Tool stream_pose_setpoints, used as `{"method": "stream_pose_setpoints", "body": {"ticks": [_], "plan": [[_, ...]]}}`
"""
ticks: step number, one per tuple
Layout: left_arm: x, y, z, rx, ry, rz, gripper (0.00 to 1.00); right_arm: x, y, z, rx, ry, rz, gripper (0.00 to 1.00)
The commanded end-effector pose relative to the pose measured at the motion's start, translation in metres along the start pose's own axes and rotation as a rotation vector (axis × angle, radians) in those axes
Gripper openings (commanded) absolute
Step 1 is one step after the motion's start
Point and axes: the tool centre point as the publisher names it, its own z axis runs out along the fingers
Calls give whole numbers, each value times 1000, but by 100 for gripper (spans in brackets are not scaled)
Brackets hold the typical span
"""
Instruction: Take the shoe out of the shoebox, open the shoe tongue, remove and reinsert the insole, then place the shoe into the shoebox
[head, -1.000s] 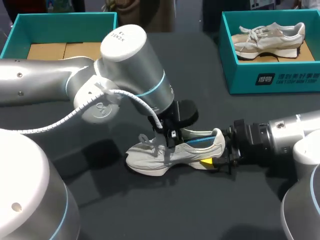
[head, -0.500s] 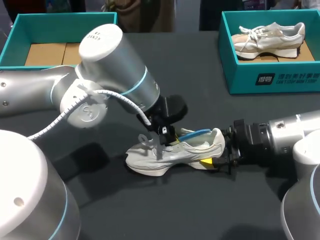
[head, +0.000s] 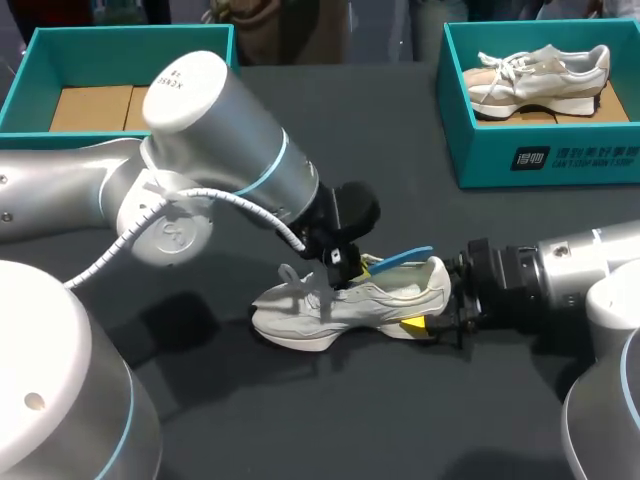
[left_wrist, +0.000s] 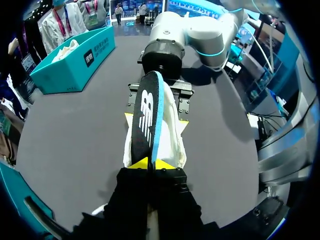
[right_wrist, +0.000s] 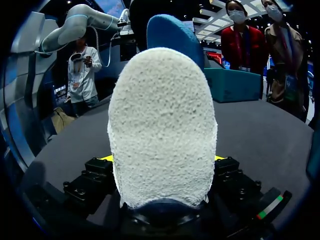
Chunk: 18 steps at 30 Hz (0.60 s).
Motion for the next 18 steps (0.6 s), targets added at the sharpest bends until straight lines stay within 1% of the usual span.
{"method": "stream_pose_setpoints", "body": {"ticks": [1, 4, 5, 6, 7, 8, 11, 13, 14, 15, 16, 18], "plan": [[-5, -20, 17, -35, -20, -8, 0, 1, 1, 0, 4, 0, 1, 0], [-6, -24, 20, -42, -34, -6, 0, 1, 1, 0, 4, 0, 1, 0], [-6, -24, 20, -43, -37, -5, 5, 1, 1, 0, 4, 0, 1, 0], [-6, -23, 19, -43, -38, -4, 18, 1, 1, 0, 4, 0, 1, 0], [-5, -22, 18, -42, -38, -2, 26, 1, 1, 0, 4, 0, 1, 0], [-4, -21, 16, -38, -49, 5, 37, 1, 1, 0, 4, 0, 1, 0], [-2, -18, 13, -26, -68, 8, 46, 1, 1, 0, 4, 0, 1, 0], [0, -17, 11, -16, -78, 11, 50, 1, 1, 0, 4, 0, 1, 0], [0, -17, 10, -7, -86, 7, 58, 1, 1, 0, 4, 0, 1, 0], [1, -18, 9, 2, -93, 5, 63, 1, 1, 0, 4, 0, 1, 0], [1, -19, 8, 8, -97, 7, 66, 1, 1, 0, 4, 0, 1, 0], [3, -22, 7, 21, -104, 6, 66, 1, 1, 0, 4, 0, 1, 0]]}}
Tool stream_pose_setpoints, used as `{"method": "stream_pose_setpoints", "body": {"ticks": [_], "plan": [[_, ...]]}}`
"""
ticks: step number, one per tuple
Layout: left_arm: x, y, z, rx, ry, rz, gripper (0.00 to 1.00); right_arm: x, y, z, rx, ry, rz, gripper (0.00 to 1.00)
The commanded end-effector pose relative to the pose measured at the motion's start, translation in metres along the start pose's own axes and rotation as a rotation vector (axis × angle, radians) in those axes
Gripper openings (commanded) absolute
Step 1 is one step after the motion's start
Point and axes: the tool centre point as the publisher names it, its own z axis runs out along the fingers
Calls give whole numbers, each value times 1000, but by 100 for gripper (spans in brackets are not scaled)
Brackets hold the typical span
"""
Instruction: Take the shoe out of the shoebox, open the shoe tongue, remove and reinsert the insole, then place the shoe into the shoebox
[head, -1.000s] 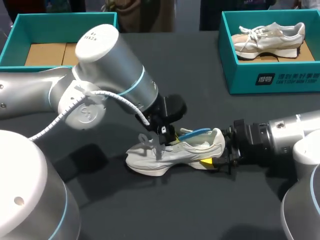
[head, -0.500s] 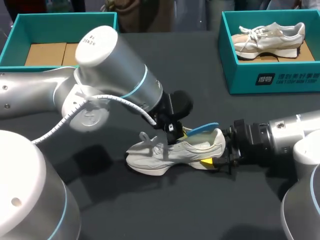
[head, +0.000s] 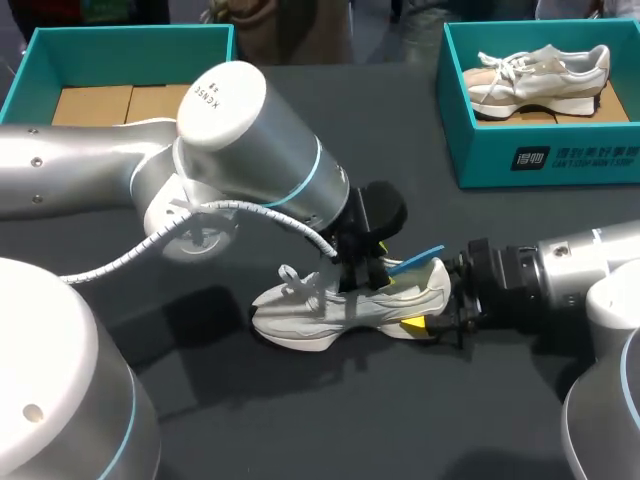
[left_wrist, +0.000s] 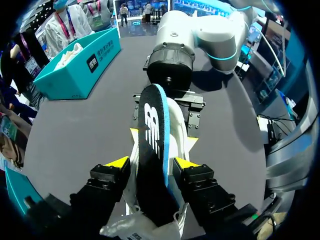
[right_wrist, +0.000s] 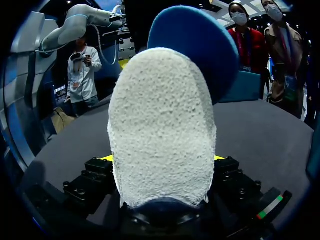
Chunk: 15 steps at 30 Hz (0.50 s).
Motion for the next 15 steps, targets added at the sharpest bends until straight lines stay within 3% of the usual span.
{"method": "stream_pose_setpoints", "body": {"ticks": [1, 15], "plan": [[6, 4, -6, 23, -18, -1, 66, 1, 1, 1, 5, 0, 1, 0], [18, -15, -1, 95, -105, 27, 61, 1, 1, 1, 5, 0, 1, 0]]}}
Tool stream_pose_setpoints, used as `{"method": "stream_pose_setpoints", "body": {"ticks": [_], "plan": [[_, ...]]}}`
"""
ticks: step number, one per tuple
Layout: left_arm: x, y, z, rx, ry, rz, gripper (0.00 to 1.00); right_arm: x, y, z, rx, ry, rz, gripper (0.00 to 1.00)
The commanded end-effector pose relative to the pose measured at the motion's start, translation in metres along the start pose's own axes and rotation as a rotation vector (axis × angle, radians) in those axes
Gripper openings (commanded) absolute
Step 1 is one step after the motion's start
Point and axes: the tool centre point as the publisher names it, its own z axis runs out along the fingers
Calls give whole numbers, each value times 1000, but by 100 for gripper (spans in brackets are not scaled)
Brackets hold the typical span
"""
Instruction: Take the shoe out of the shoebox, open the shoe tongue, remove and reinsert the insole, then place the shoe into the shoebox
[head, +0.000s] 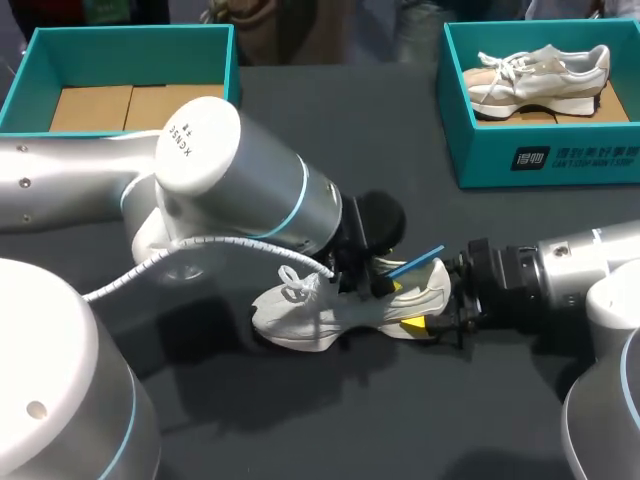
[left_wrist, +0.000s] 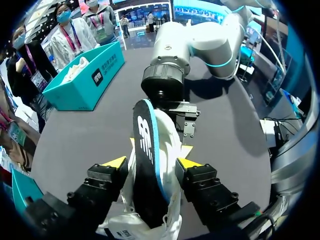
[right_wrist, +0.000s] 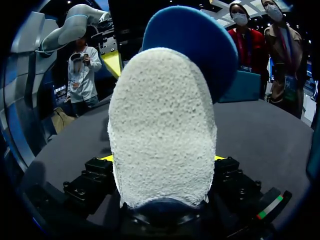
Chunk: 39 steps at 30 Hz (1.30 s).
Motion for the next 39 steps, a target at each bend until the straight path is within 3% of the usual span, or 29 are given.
{"method": "stream_pose_setpoints", "body": {"ticks": [1, 16, 18, 19, 20, 38, 39], "plan": [[7, -4, 9, 7, -24, -1, 61, 1, 1, 1, 5, 0, 1, 0], [3, 1, 31, 8, -89, -25, 45, 1, 1, 1, 5, 0, 1, 0], [2, 0, 34, 7, -95, -28, 33, 1, 1, 1, 5, 0, 1, 0], [1, 0, 35, 7, -99, -32, 20, 1, 1, 1, 5, 0, 1, 0], [0, 0, 35, 6, -103, -32, 0, 1, 1, 1, 5, 0, 1, 0], [-14, -27, 32, 86, -123, -39, 0, 1, 1, 1, 5, 0, 1, 0], [-14, -27, 32, 90, -124, -39, 18, 1, 1, 1, 5, 0, 1, 0]]}}
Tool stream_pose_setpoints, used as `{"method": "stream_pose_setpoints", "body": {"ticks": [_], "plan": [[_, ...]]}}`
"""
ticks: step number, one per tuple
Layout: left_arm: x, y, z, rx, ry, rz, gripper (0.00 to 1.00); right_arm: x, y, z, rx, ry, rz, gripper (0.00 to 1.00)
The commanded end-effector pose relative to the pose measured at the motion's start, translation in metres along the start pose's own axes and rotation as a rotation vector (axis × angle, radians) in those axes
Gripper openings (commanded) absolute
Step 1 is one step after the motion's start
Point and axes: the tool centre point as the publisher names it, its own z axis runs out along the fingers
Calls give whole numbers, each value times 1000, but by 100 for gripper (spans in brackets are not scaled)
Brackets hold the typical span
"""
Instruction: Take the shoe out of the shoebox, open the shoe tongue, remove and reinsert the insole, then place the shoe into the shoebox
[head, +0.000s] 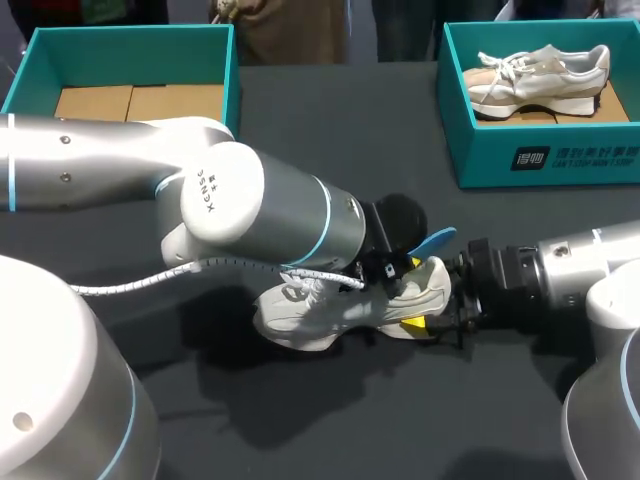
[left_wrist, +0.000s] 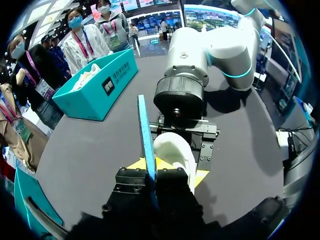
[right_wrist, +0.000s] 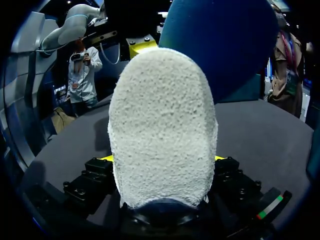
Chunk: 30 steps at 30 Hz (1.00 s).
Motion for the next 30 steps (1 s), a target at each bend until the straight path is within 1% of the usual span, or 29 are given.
{"method": "stream_pose_setpoints", "body": {"ticks": [1, 2, 3, 5, 8, 11, 16, 20, 21, 23, 26, 30], "plan": [[1, 1, 4, 12, 1, -2, 32, 1, 1, 1, 5, 0, 1, 0], [1, 3, 3, 15, 4, -4, 41, 1, 1, 1, 5, 0, 1, 0], [1, 5, 3, 21, 2, -5, 45, 1, 1, 1, 5, 0, 1, 0], [3, 7, 3, 28, 1, -5, 48, 1, 1, 1, 5, 0, 1, 0], [4, 10, 5, 42, -10, -4, 46, 1, 1, 1, 5, 0, 1, 0], [5, 12, 8, 50, -15, -6, 42, 1, 1, 1, 5, 0, 1, 0], [4, 13, 11, 69, -24, -12, 30, 1, 1, 1, 5, 0, 1, 0], [4, 14, 14, 77, -24, -14, 26, 1, 1, 1, 5, 0, 1, 0], [4, 14, 16, 77, -26, -14, 21, 1, 1, 1, 5, 0, 1, 0], [3, 14, 19, 74, -25, -18, 0, 1, 1, 1, 5, 0, 1, 0], [0, 12, 20, 71, -20, -32, 0, 1, 1, 1, 5, 0, 1, 0], [-3, 7, 12, 82, 6, -44, 0, 1, 1, 1, 5, 0, 1, 0]]}}
